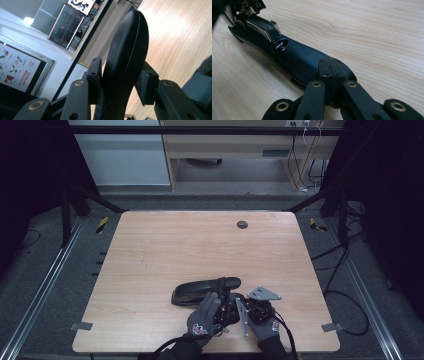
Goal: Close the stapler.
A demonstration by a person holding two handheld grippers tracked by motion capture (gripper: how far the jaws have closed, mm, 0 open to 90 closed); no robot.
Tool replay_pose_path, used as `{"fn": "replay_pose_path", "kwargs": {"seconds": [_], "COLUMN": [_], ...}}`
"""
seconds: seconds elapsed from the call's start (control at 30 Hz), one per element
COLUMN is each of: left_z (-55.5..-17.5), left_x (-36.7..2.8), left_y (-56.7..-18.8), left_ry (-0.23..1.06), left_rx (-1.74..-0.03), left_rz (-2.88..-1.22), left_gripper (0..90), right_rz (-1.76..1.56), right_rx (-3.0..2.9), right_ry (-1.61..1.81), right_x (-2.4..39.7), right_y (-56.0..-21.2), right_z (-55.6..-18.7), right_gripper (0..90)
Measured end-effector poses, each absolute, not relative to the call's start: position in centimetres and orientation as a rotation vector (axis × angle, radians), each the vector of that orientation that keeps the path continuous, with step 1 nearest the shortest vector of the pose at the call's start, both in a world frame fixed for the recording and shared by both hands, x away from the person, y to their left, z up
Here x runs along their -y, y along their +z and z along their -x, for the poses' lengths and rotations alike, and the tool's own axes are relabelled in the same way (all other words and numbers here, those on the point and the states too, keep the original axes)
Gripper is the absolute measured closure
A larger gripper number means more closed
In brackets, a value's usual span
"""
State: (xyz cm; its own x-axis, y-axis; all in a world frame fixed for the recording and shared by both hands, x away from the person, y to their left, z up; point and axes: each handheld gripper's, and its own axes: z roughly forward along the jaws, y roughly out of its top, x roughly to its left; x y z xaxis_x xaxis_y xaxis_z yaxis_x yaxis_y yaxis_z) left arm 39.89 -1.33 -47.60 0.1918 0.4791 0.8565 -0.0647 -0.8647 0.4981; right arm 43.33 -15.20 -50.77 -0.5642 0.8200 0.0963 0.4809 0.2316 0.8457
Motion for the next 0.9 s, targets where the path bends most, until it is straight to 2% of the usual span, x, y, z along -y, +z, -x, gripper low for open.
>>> {"fn": "replay_pose_path", "kwargs": {"seconds": [0.33, 0.5, 0.8, 0.9], "left_z": [-39.8, -39.9, -39.9, -39.8], "left_x": [1.6, 1.8, 1.9, 1.7], "left_y": [-48.4, -49.0, -49.5, -49.4], "left_ry": [1.721, 1.683, 1.706, 1.695], "left_rx": [-0.325, -0.320, -0.280, -0.262], "left_rz": [-2.101, -2.143, -2.148, -2.158], "left_gripper": [58.8, 57.0, 55.9, 51.8], "right_rz": [-1.192, -1.199, -1.214, -1.223], "right_rx": [-2.129, -2.115, -2.077, -2.066], "right_ry": [1.286, 1.288, 1.289, 1.280], "right_x": [15.7, 16.2, 17.5, 17.8], "right_y": [-50.6, -50.4, -50.3, -50.3], "right_z": [-43.3, -43.3, -43.4, -43.5], "right_gripper": [90.0, 90.0, 90.0, 89.9]}}
